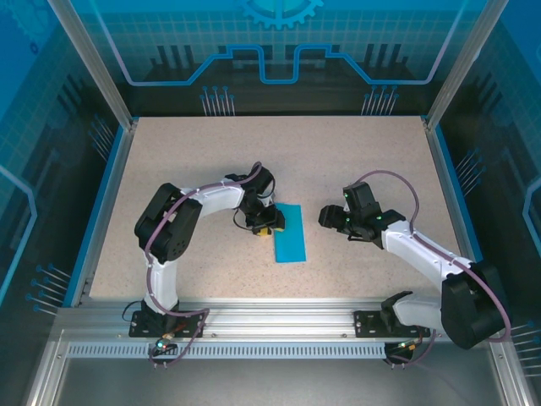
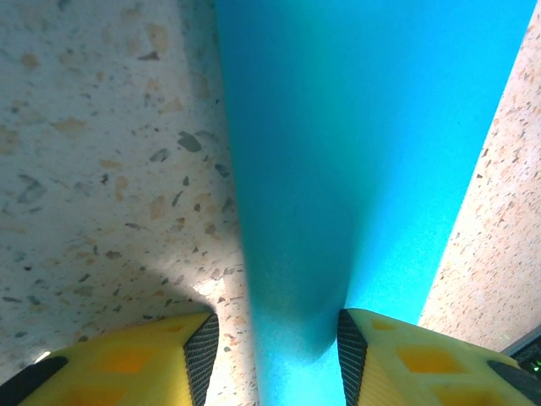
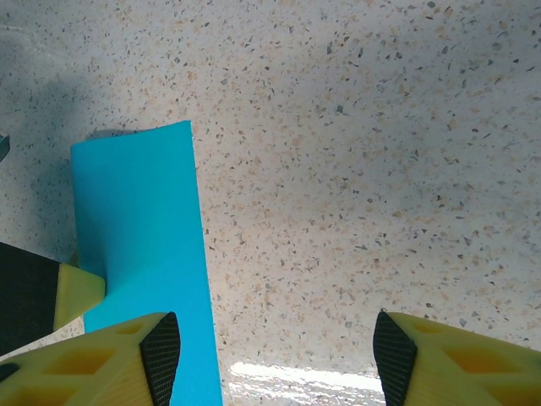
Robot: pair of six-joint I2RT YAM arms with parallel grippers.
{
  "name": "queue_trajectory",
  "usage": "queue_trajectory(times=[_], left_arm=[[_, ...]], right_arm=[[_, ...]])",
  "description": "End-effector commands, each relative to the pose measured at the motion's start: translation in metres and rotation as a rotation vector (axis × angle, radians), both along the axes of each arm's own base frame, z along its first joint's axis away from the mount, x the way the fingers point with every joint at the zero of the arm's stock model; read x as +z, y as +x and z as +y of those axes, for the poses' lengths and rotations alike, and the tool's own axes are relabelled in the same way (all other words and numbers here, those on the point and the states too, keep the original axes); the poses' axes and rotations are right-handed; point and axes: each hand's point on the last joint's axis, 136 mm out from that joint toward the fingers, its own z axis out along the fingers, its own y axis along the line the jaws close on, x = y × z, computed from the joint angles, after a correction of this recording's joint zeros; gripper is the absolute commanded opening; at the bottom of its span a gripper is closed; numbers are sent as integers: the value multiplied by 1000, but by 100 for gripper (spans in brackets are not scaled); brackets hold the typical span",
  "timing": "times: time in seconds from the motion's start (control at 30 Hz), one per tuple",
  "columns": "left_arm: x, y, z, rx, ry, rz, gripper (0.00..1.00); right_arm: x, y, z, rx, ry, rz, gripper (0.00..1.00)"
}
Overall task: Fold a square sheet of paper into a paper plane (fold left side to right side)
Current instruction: First fold in half a square sheet of paper at the center of the table.
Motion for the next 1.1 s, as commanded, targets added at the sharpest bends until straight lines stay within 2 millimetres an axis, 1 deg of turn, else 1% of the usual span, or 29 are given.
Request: queue_trajectory(times=[0.0, 0.37, 1.07], left_arm=[[-35, -16, -9, -52, 42, 37, 47], [-36, -16, -10, -58, 48, 40, 47], [-37, -16, -11, -72, 62, 40, 47]], right_arm=[[2, 0, -2, -1, 14, -3, 65], [1, 1, 5, 20, 37, 4, 65], [-2, 2, 10, 36, 46, 16, 66]])
